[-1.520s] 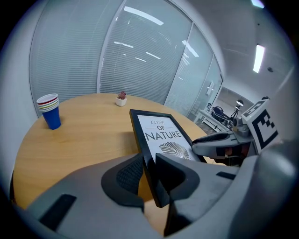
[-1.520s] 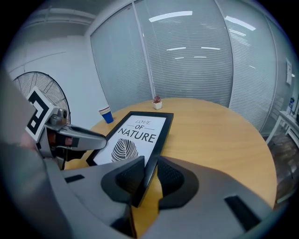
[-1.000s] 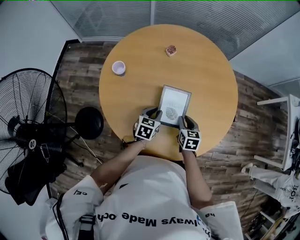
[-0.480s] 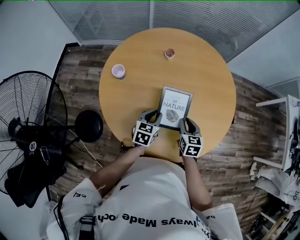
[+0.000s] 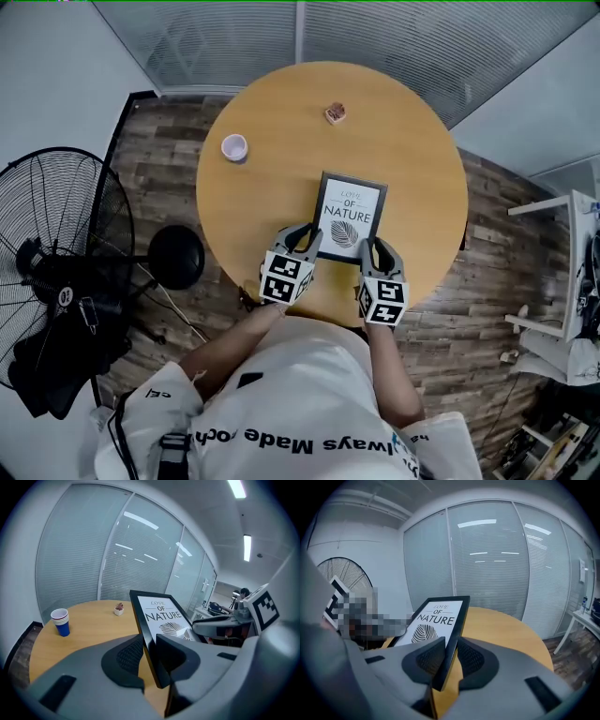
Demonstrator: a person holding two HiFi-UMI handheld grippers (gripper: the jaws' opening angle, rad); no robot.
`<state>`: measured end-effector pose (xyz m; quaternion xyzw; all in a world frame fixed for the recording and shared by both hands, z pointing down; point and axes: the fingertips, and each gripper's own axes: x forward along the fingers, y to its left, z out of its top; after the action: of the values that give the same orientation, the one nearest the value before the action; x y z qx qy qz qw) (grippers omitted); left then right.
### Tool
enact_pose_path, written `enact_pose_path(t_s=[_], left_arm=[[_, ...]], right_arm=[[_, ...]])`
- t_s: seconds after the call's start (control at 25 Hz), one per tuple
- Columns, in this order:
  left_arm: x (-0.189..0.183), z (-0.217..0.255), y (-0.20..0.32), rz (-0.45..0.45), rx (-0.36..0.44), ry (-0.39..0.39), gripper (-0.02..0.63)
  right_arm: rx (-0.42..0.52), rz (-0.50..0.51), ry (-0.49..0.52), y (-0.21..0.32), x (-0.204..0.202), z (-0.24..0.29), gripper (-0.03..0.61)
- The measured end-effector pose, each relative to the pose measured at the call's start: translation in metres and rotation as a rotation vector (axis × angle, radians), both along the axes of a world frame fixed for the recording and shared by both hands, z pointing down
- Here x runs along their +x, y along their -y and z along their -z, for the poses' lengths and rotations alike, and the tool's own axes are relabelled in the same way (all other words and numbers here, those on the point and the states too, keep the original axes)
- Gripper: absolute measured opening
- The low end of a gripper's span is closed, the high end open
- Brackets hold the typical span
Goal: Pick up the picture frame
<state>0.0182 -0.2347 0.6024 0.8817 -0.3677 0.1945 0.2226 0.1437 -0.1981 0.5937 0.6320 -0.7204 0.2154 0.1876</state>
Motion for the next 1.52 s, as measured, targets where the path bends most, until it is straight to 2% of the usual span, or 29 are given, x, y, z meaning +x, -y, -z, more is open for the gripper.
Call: enact_pose_path(t_s=[0.24,0.6,0.92,1.52], left_arm=[[-0.005,0.02,-0.002,0.014,0.023,-0.026,0.1],[-0.004,0.059,-0.002,-0.003,0.102,-0.045,0.101],[-0.008,0.08,-0.007,-0.003,0.125,-0.061,0.101],[-0.018,0.146,-0.022,-0.001,0.208,-0.137,0.101]], right_arm=[[0.044,-0.001,-0.004,-0.001,-0.004,0.022,0.097],[0.107,-0.014,-0.003,-0.002,-0.003,0.057,0.097],[0.147,-0.023,0.01,-0.007,-0.007,0.08,0.095],[0.254,-0.023,0.021,-0.019,-0.014,0.145,0.095]])
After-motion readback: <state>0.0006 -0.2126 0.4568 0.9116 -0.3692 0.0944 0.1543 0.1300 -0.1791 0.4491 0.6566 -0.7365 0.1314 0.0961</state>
